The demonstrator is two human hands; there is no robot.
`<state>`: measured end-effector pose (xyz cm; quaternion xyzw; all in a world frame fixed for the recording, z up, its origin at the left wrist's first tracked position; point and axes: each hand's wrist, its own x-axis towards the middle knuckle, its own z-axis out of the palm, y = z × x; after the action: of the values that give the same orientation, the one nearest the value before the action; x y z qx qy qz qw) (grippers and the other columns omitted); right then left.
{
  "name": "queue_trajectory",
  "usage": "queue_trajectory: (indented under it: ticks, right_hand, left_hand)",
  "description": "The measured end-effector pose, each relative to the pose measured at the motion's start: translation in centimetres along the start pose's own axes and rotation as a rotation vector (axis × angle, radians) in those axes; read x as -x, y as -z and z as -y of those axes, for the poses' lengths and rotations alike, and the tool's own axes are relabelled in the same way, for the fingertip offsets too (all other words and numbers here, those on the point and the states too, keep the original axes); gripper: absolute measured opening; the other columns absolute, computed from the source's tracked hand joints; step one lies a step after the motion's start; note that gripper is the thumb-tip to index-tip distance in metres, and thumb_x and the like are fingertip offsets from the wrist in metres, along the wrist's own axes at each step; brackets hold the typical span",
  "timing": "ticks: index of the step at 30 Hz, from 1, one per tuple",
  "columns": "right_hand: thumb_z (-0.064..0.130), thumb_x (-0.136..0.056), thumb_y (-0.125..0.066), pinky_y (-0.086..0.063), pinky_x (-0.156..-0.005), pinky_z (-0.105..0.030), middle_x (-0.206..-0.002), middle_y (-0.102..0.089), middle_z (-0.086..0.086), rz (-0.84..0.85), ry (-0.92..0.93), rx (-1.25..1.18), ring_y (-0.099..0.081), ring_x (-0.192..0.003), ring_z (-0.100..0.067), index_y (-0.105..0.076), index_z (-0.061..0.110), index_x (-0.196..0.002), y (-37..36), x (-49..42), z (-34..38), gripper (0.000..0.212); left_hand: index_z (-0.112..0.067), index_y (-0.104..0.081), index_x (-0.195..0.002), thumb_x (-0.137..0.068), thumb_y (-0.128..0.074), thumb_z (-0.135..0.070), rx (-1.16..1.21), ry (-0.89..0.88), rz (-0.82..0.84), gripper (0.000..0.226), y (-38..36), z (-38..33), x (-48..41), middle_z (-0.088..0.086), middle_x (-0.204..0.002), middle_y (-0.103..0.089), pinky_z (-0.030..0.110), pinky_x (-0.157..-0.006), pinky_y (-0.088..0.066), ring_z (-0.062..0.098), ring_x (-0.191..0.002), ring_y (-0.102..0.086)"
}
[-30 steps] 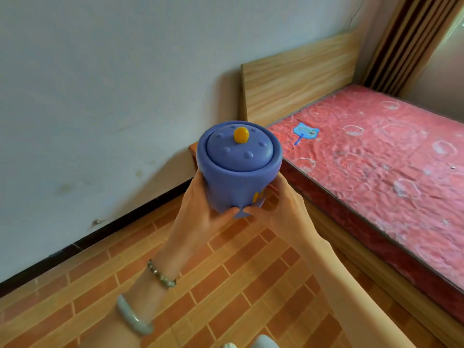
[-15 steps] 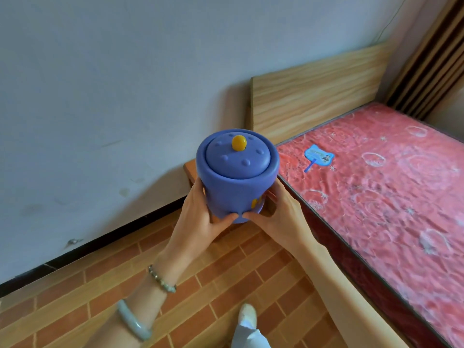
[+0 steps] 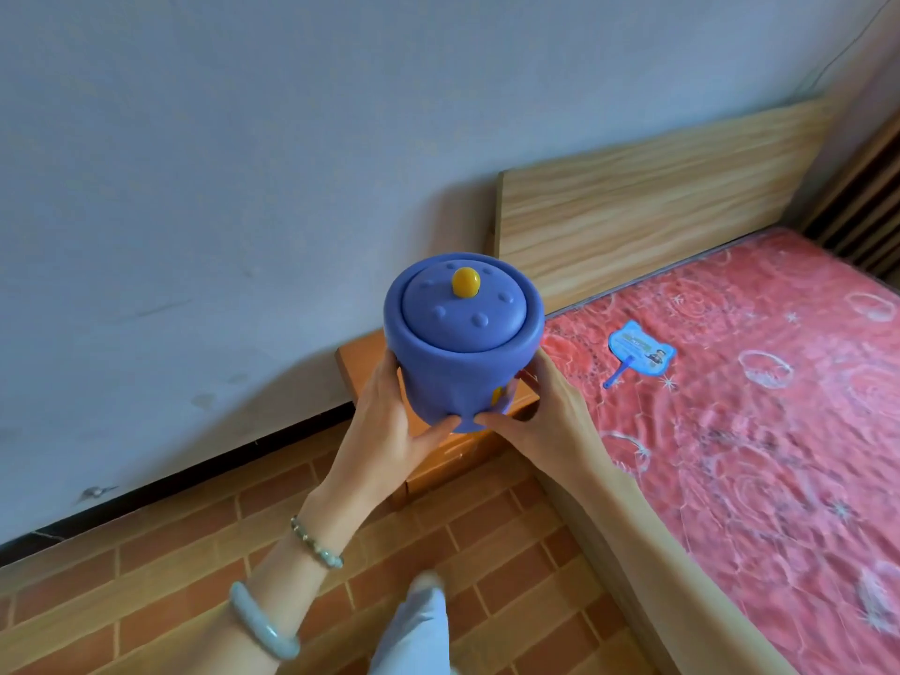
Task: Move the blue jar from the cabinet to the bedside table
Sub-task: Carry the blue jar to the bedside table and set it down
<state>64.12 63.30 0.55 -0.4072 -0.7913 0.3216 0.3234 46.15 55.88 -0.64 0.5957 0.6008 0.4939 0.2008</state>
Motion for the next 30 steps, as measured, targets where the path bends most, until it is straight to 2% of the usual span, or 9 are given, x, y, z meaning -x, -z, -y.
queue_trajectory:
  ticks: [3,6,8,10,15,18,22,26,30]
  right_hand:
    - [0.018,-0.065,-0.081,-0.033,-0.076,0.001,-0.115,-0.053,0.010,0.016,0.003,-0.008,-0.042,-0.100,0.019,-0.042,0.009,-0.130,-0.4,-3.6,-2.6,0.077]
    - [0.019,-0.066,-0.081,-0.035,-0.076,0.000,-0.116,-0.055,0.007,0.044,0.012,-0.010,-0.045,-0.100,0.012,-0.042,0.011,-0.130,-1.0,-7.8,-5.1,0.076]
    - [0.019,-0.066,-0.081,-0.035,-0.076,0.000,-0.116,-0.054,0.006,0.088,0.007,-0.021,-0.044,-0.099,0.013,-0.041,0.012,-0.130,-1.5,-10.9,-6.8,0.075]
    - [0.018,-0.067,-0.081,-0.034,-0.075,0.001,-0.115,-0.052,0.008,0.130,-0.002,-0.031,-0.042,-0.099,0.016,-0.039,0.013,-0.131,-2.2,-13.8,-8.5,0.077]
    - [0.021,-0.067,-0.081,-0.036,-0.086,-0.005,-0.122,-0.045,0.013,0.206,-0.011,-0.052,-0.045,-0.109,0.001,-0.032,0.018,-0.136,-4.3,-20.3,-12.6,0.084]
    - [0.024,-0.068,-0.080,-0.037,-0.091,-0.011,-0.128,-0.046,0.009,0.267,-0.026,-0.050,-0.045,-0.113,-0.001,-0.027,0.019,-0.138,-5.5,-23.3,-15.1,0.088]
    - [0.023,-0.069,-0.080,-0.038,-0.089,-0.009,-0.126,-0.049,0.001,0.330,-0.023,-0.058,-0.047,-0.110,-0.004,-0.031,0.012,-0.135,-7.6,-26.2,-18.9,0.083]
    - [0.028,-0.069,-0.080,-0.048,-0.089,-0.035,-0.127,-0.046,0.003,0.402,-0.015,-0.073,-0.050,-0.114,-0.017,-0.032,0.010,-0.134,-10.6,-27.9,-23.6,0.082]
    - [0.029,-0.070,-0.079,-0.046,-0.091,-0.032,-0.126,-0.046,0.005,0.470,-0.004,-0.110,-0.050,-0.113,-0.012,-0.032,0.010,-0.133,-13.9,-28.9,-28.5,0.081]
  left_hand:
    - [-0.005,-0.035,-0.138,-0.073,-0.081,-0.031,-0.047,0.006,-0.013,0.084,-1.5,2.3,-3.4,-0.001,-0.132,-0.048,0.017,-0.098,-0.040,0.008,-0.124,-0.047]
    - [0.000,-0.039,-0.133,-0.073,-0.080,-0.027,-0.129,0.020,-0.034,0.078,-2.7,5.1,-6.9,-0.006,-0.120,-0.046,0.006,-0.094,-0.035,0.001,-0.115,-0.045]
    - [-0.002,-0.040,-0.134,-0.074,-0.076,-0.034,-0.150,0.037,-0.040,0.077,-3.2,7.1,-9.3,-0.006,-0.122,-0.046,0.008,-0.096,-0.035,-0.002,-0.116,-0.043]
    - [-0.003,-0.039,-0.136,-0.075,-0.071,-0.044,-0.155,0.060,-0.053,0.080,-3.8,8.9,-11.5,-0.004,-0.126,-0.048,0.015,-0.099,-0.038,0.002,-0.120,-0.044]
    - [0.002,-0.041,-0.132,-0.071,-0.075,-0.038,-0.173,0.112,-0.121,0.080,-5.2,12.8,-16.2,0.000,-0.124,-0.048,0.029,-0.100,-0.044,0.017,-0.121,-0.050]
    - [-0.002,-0.043,-0.128,-0.067,-0.083,-0.031,-0.178,0.180,-0.149,0.078,-6.2,15.4,-18.1,0.000,-0.120,-0.049,0.028,-0.095,-0.047,0.017,-0.115,-0.053]
    - [0.000,-0.046,-0.122,-0.061,-0.082,-0.041,-0.155,0.322,-0.189,0.082,-7.8,18.6,-19.8,0.002,-0.113,-0.054,0.023,-0.086,-0.049,0.019,-0.106,-0.058]
    - [0.002,-0.046,-0.122,-0.059,-0.089,-0.028,-0.183,0.433,-0.268,0.082,-10.6,22.2,-20.5,-0.004,-0.110,-0.052,0.007,-0.087,-0.041,0.004,-0.105,-0.052]
    - [-0.002,-0.043,-0.127,-0.059,-0.090,-0.033,-0.223,0.539,-0.327,0.088,-14.2,27.2,-19.3,-0.001,-0.120,-0.052,0.021,-0.087,-0.046,0.010,-0.109,-0.052]
